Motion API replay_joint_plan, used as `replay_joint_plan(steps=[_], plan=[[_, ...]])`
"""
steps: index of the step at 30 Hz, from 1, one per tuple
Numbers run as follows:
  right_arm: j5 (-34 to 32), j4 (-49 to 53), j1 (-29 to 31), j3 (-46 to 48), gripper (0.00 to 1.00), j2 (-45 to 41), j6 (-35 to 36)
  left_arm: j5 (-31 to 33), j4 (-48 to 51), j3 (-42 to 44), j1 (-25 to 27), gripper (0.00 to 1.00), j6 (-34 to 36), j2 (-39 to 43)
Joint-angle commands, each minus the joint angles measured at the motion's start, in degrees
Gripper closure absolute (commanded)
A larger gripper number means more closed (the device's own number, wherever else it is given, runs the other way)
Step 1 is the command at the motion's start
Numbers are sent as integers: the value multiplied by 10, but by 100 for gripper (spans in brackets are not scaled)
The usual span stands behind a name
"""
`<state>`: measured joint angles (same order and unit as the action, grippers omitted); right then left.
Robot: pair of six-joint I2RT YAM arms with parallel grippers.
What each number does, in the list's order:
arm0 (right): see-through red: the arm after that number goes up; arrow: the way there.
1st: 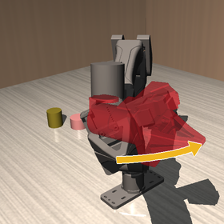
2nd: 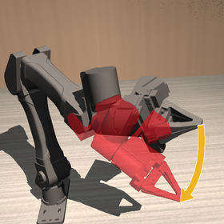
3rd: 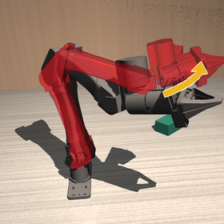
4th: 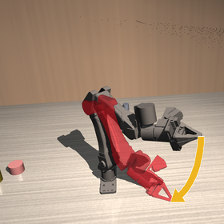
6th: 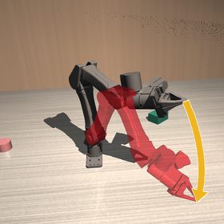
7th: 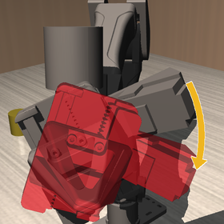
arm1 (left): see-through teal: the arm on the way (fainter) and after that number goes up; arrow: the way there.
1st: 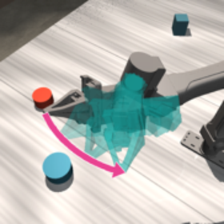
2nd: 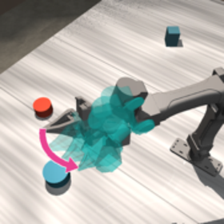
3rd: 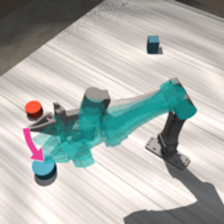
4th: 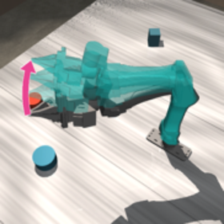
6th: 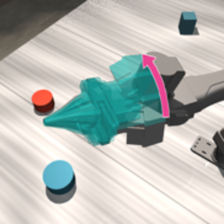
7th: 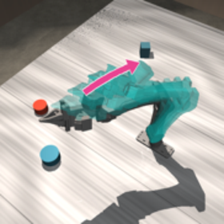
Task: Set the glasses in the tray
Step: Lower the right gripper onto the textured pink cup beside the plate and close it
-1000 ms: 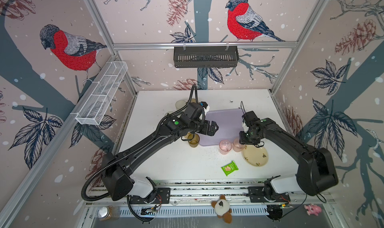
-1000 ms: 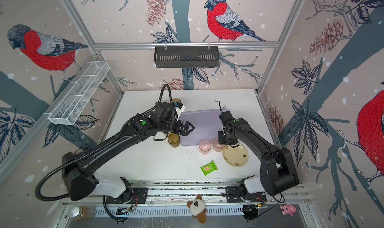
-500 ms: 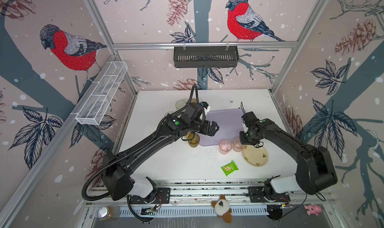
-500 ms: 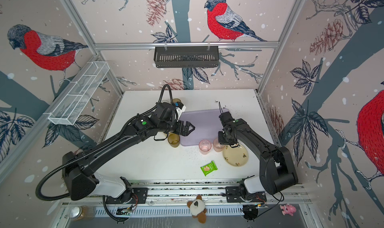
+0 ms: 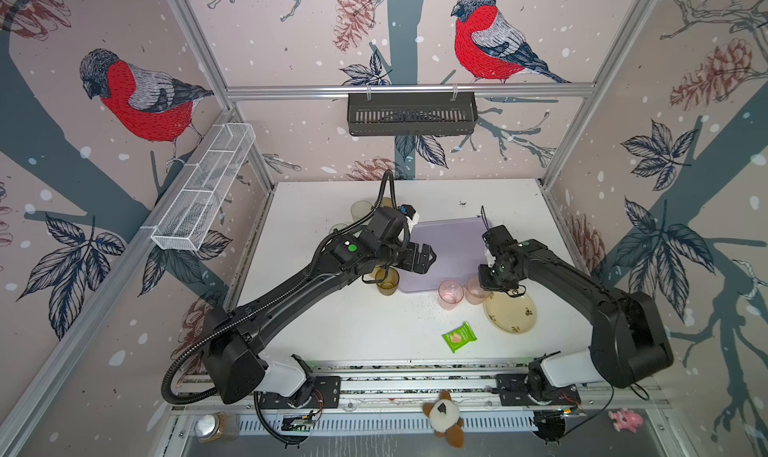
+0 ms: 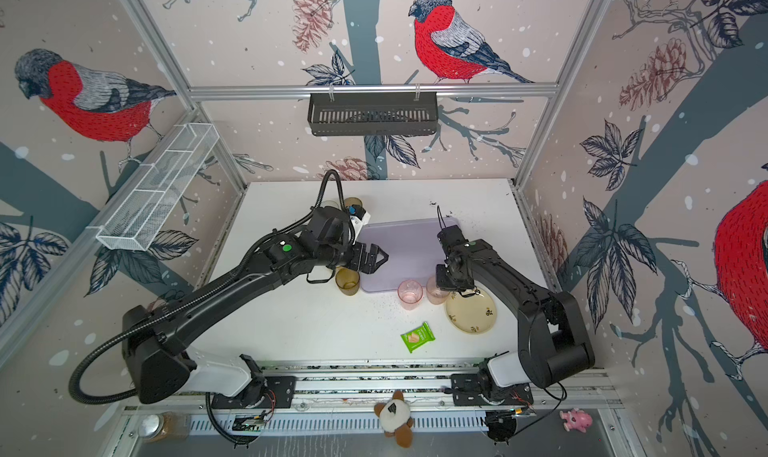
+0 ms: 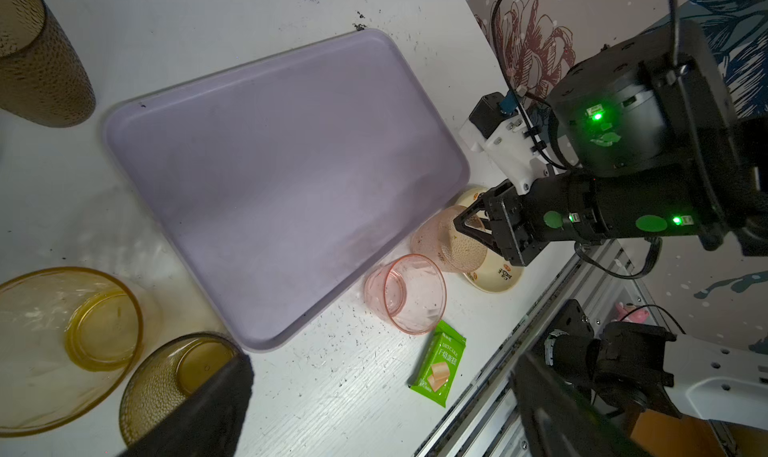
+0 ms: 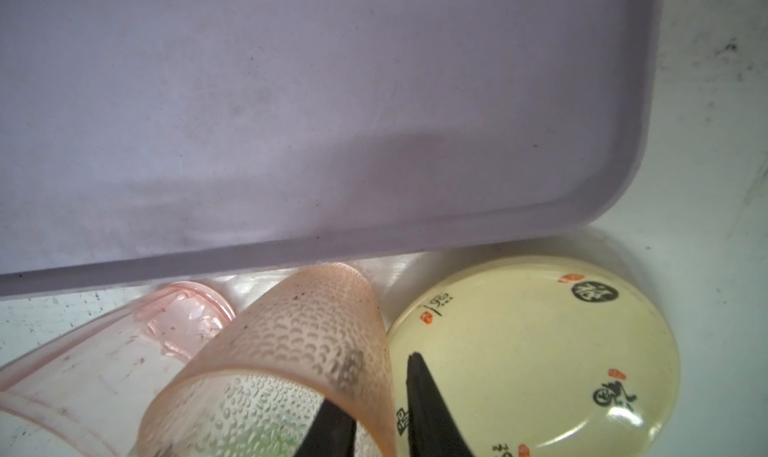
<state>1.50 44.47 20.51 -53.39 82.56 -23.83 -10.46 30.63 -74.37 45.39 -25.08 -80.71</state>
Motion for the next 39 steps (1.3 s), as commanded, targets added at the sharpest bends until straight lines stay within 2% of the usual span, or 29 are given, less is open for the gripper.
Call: replay_joint_plan(steps=[1,21,39], plan=[[-3,-4,1,2,77,-3,-6,2,-13,1,1,2,0,5],[-9,-6,1,14,93,-26,-8,0,-25,12,1,2,-10,10],[-18,5,1,-2,99,-43,-11,3,-27,13,-1,3,-6,9]])
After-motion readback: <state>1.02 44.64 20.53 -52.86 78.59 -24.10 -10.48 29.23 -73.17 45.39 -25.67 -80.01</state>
